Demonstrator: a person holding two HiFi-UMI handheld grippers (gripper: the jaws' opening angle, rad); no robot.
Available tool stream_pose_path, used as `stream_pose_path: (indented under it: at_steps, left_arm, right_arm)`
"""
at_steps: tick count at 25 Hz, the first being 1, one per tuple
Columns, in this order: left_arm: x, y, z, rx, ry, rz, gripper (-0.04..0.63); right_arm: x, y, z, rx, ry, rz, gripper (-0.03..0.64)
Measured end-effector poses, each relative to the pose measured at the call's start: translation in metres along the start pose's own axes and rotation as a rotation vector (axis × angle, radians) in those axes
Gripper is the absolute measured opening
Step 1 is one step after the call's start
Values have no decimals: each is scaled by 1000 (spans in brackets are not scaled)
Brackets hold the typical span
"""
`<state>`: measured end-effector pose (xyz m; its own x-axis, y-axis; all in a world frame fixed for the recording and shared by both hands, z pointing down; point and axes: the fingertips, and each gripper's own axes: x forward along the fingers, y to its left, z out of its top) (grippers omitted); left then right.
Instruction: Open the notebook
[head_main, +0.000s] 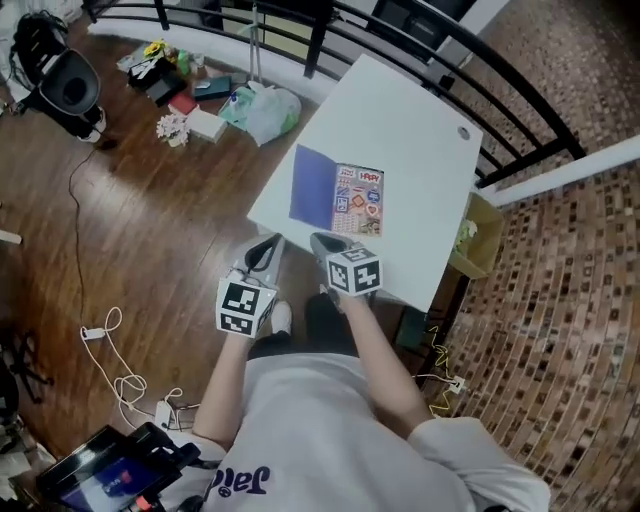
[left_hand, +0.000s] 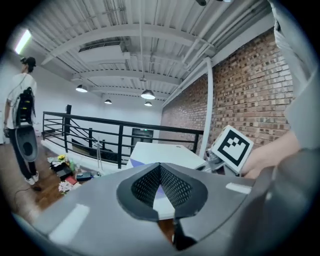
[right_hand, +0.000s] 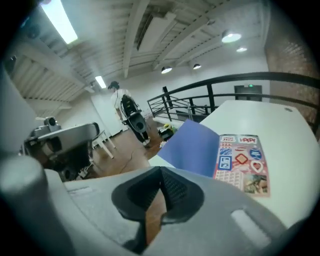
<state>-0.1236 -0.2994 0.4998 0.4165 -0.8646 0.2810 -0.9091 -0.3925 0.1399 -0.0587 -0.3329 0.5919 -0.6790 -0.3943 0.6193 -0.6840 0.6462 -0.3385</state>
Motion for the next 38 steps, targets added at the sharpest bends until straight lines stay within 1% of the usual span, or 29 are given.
stream_pose_path:
  at_steps: [4,8,11,14,16,18,19,21,23,25,26,29,31,33,35,38]
  left_arm:
    - [1,-52,29,-19,-57,-95,15]
    - [1,-104,64,43,-136,-149,15]
    - [-13,-146,74,74,-173,-181,15]
    - [-39,-195,79,105,-208,-188,15]
    - [-63,-232,78,112,-236,-184,15]
    - [-90,-268,63,102,-237,-174,15]
    - [-104,-285,48,93,-222,-168,15]
    - [-130,-322,12,95,-174,-167,16]
    - [-150,-355,-14,118,-137,-182,15]
    - [-168,-374,-19,130,-115,-184,15]
    - [-177,-379,-17,138,-111,-181,15]
    - [-203,-386,1,156,-137,-169,16]
    - [-215,-387,16,170,-173,-168,15]
    - [-224,-387,26,183,-197,-170,15]
    - [-229,-385,31,188,-201,-173,15]
    - [-238,-382,26,186,-204,-180,15]
  right_arm:
    - [-74,26,2,4,-131,-8,-8]
    - [-142,28,14,38,-309,-59,-8]
    - [-195,40,20,0,-424,-89,-8]
    - [-256,56,3,-47,-513,-113,-8]
    - [-297,66,-23,-32,-549,-118,-8]
    - [-329,76,-58,4,-565,-108,-8]
    - [-341,81,-79,17,-564,-104,-8]
    - [-355,86,-128,43,-537,-112,-8]
    - [-365,83,-173,107,-497,-122,-8]
    - [-375,87,-199,166,-471,-114,-8]
    - [-380,94,-207,170,-460,-112,-8]
    - [-395,121,-216,146,-446,-108,-8]
    - [-406,138,-204,110,-483,-101,-8]
    - [-418,151,-188,50,-520,-105,-8]
    - [-427,159,-175,0,-542,-119,-8]
    - [-433,165,-167,-19,-556,-140,-8]
